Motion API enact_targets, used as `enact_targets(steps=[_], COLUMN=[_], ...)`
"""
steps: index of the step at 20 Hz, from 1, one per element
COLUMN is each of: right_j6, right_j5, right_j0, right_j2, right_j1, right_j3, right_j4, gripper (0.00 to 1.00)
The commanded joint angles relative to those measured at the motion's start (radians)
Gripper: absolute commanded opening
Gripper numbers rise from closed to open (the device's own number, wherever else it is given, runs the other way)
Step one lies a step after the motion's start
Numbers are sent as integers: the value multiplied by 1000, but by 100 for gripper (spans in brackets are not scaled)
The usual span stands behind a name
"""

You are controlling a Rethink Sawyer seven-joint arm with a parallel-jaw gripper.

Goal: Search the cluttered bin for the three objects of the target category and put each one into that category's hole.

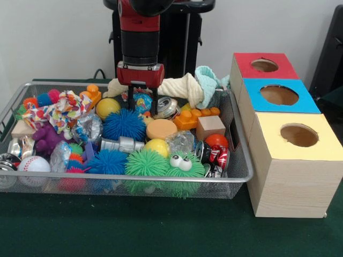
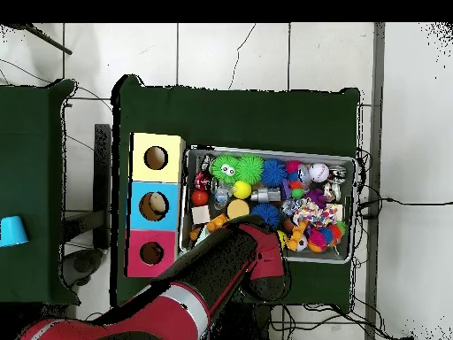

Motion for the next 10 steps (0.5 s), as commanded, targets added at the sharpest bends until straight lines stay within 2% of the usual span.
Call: enact_targets(steps=[1, 10], right_j6=[-126, -212], right_j5=[-79, 5], right_j0=[1, -28], right_j2=[194, 211], right_j1=[-3, 51], right_j3=[-7, -40], right_j4=[-12, 26], gripper=[100, 100])
